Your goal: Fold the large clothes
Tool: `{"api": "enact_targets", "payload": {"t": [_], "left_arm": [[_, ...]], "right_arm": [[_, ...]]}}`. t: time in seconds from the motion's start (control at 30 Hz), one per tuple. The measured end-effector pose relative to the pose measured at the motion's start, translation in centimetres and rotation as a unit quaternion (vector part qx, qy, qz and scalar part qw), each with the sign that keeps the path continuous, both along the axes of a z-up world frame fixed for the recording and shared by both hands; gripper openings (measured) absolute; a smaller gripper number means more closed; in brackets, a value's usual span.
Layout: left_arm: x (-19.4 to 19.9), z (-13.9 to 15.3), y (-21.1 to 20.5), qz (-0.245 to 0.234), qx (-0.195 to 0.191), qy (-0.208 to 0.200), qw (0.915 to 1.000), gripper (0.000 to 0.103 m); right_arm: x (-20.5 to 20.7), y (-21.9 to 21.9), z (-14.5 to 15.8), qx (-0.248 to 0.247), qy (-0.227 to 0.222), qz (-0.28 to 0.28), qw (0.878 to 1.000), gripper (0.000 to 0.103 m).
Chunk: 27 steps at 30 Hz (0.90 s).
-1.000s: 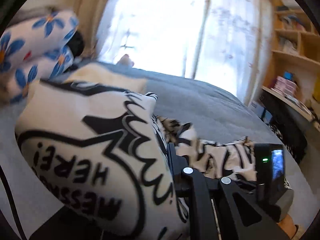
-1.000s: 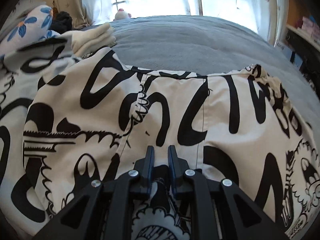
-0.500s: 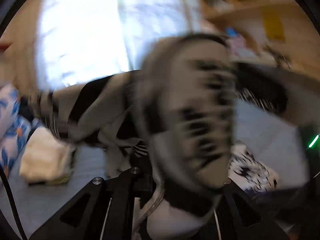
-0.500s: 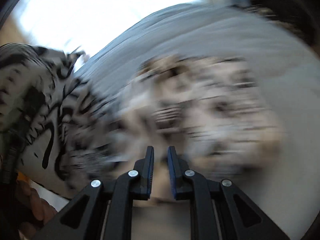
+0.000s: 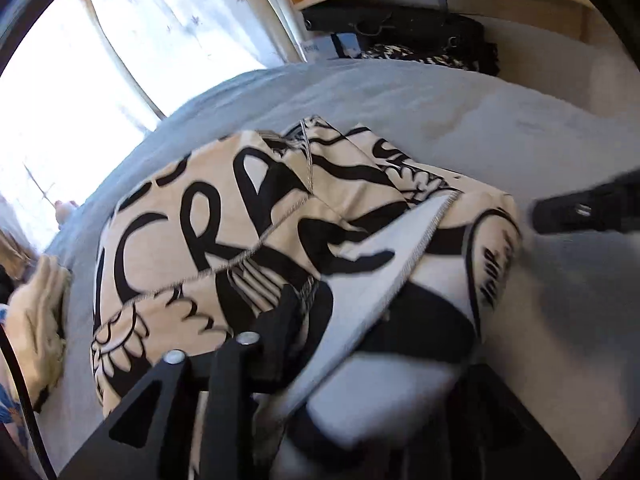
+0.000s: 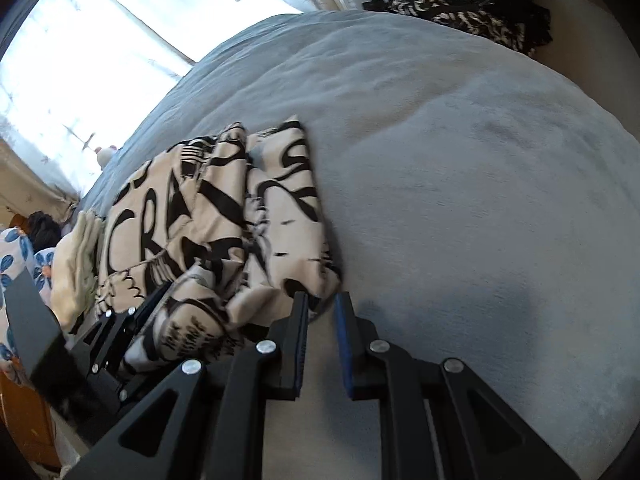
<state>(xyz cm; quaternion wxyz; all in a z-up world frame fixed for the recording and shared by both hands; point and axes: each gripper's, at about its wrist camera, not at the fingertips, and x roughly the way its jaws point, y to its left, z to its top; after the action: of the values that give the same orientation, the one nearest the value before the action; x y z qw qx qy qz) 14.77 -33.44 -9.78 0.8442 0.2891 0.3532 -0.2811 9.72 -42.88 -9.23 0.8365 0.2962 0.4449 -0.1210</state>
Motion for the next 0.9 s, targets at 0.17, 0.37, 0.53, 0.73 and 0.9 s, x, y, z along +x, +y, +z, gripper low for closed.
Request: {"api": "enact_targets", "payload": {"t": [0.17, 0.37, 0.53, 0.73, 0.9], "left_arm": [[-2.4, 2.0, 2.2, -0.019, -0.044, 0.057, 0.9972, 0.076], [-3.4, 5.4, 7.7, 0.031, -0.121, 0.081, 0.9889, 0.076], [0.9, 6.2, 12.4, 0.127, -0.184, 0.099, 0.9696, 0.076], [5.4, 3.6, 16.9, 0.225, -0.194, 0.129, 0.9462, 0.076], [6.8, 1.9, 18.1, 0.231, -0.222, 0.155, 0.9346, 0.078]], "right_arm": [[0.9, 0.7, 1.9, -0.003, -0.034, 0.015, 0.999, 0.036], [1.8, 0.0, 2.5, 0.064, -0.047, 0.042, 0.996, 0.037], [4.2, 0.0, 0.9, 0.149, -0.019, 0.078, 0.986, 0.037], [8.4, 0.7, -2.2, 0.194, 0.034, 0.124, 0.972, 0.038], [10.5, 1.8, -3.1, 0.195, 0.034, 0.155, 0.968, 0.029]]}}
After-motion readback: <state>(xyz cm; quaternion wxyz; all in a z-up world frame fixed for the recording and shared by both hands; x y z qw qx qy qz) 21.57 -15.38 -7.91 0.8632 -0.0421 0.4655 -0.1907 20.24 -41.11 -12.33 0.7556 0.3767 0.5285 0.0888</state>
